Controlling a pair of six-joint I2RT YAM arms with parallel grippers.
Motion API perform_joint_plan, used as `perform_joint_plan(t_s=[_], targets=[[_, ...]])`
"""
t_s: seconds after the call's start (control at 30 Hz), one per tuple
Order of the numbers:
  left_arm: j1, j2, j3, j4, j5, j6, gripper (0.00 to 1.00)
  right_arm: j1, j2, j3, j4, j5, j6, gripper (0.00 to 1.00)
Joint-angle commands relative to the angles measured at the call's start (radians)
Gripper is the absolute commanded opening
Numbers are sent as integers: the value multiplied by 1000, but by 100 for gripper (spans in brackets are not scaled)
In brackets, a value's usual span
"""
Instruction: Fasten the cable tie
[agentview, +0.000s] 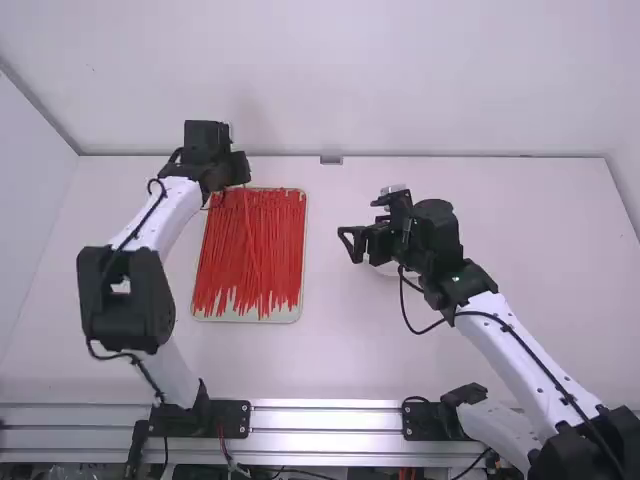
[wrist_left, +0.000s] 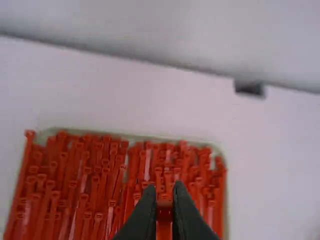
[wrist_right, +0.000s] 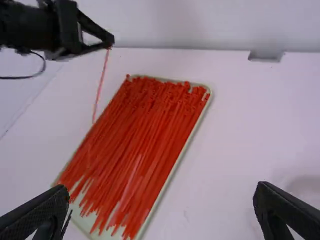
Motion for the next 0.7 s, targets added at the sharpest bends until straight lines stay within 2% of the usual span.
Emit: perform_joint_plan(t_s=[0.0,0.13,0.43,0.57,0.67], targets=[[-2,-128,-23,-8,-6,11,2,-4,1,3,24,-37,6,98],[-2,-249,-102,16,-6,7,2,3,1,3,55,-57,25,99],[-60,-596,-452,180,-77,-53,2,5,1,3,131,-119,21,98],[-92,-700,-568,283,-20,-82,2,6,18,3,170,-187,21,98],[-121,-728,-603,329,-3,-109,2,18,49,3,209,-235,28,98]])
